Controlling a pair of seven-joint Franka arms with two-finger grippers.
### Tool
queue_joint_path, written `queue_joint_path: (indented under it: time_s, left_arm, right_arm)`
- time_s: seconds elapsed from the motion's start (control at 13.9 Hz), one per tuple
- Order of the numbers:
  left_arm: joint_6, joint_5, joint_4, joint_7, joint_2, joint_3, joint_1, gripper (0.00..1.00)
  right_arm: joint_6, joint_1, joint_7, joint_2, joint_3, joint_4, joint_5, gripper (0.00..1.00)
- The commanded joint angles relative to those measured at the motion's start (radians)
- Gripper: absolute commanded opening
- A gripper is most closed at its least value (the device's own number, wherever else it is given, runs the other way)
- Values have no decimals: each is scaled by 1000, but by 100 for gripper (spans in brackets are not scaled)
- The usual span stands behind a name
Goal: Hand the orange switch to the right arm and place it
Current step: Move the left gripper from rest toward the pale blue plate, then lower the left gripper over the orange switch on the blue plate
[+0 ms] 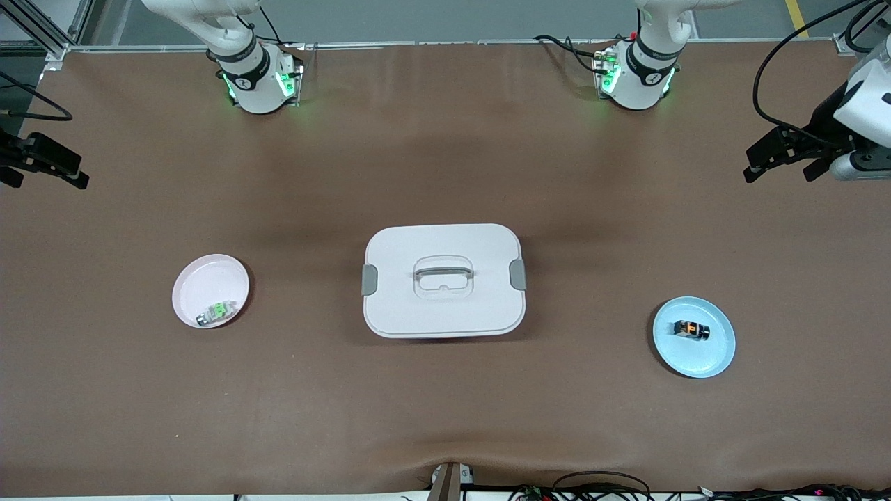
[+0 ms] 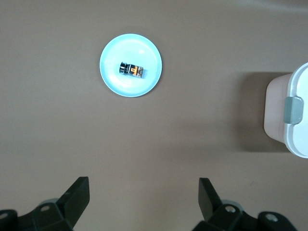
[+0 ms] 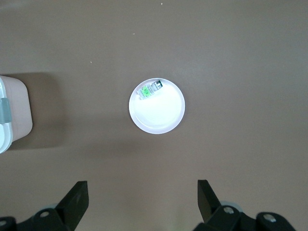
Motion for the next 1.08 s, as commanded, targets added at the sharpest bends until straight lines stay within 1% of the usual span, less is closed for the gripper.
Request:
queue_joint_path:
  time_s: [0.0, 0.22, 0.36, 0.5, 0.72, 1.01]
  left_arm:
    - [-17, 17, 34, 19, 66, -1, 4, 100]
    - [11, 20, 34, 74, 128, 2, 21, 100]
    - [61, 20, 33, 103, 183, 0, 49, 100]
    - [121, 22, 30, 109, 237, 2, 50, 100]
    - [199, 57, 25, 111, 319, 0, 50, 100]
    - [308, 59, 23, 174, 438, 0, 50, 100]
  right_arm:
    - [-1, 4, 8, -3, -3, 7, -9, 100]
    - [-1, 2, 10, -3, -5, 9, -9, 100]
    - [-1, 2, 10, -3, -5, 9, -7, 100]
    - [-1, 2, 10, -3, -5, 9, -6, 100]
    - [-1, 2, 13, -3, -5, 9, -6, 100]
    - [-1, 1, 13, -3, -5, 9, -7, 100]
